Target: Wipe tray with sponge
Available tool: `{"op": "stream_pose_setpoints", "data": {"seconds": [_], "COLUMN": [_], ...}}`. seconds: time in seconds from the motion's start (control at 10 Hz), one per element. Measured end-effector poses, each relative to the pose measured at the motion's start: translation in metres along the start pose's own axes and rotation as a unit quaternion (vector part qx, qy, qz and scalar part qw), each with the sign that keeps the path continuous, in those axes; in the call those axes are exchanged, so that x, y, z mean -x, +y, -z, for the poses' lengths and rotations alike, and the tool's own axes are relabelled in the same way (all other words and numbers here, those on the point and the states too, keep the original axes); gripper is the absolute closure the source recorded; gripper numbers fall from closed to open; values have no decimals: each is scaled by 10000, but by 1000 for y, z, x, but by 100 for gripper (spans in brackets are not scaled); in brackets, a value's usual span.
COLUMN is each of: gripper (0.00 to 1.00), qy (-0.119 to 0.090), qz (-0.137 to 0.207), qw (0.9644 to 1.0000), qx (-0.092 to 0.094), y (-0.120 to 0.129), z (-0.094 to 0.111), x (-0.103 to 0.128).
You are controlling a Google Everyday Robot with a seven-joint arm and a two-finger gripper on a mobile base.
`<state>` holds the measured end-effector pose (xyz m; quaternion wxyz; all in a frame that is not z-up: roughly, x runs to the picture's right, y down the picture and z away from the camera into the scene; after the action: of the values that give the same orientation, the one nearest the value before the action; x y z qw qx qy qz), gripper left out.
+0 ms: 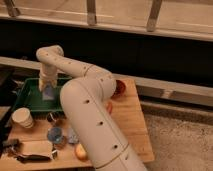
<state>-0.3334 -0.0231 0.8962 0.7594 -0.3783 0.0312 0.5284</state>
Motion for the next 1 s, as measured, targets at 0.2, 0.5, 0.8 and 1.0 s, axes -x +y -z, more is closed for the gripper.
{"op": "stream_pose_setpoints", "data": {"seconds": [0.2, 0.5, 0.8, 1.0], "gripper": [100, 100, 100, 100], "qy": [-162, -405, -452, -362], "qz": [-237, -288, -28, 211], "qw": [9995, 9986, 9990, 9991], "qx": [-150, -203, -29, 107], "y": [-29, -46, -21, 6], "z": [15, 32, 25, 15], "x": [6, 24, 28, 21]}}
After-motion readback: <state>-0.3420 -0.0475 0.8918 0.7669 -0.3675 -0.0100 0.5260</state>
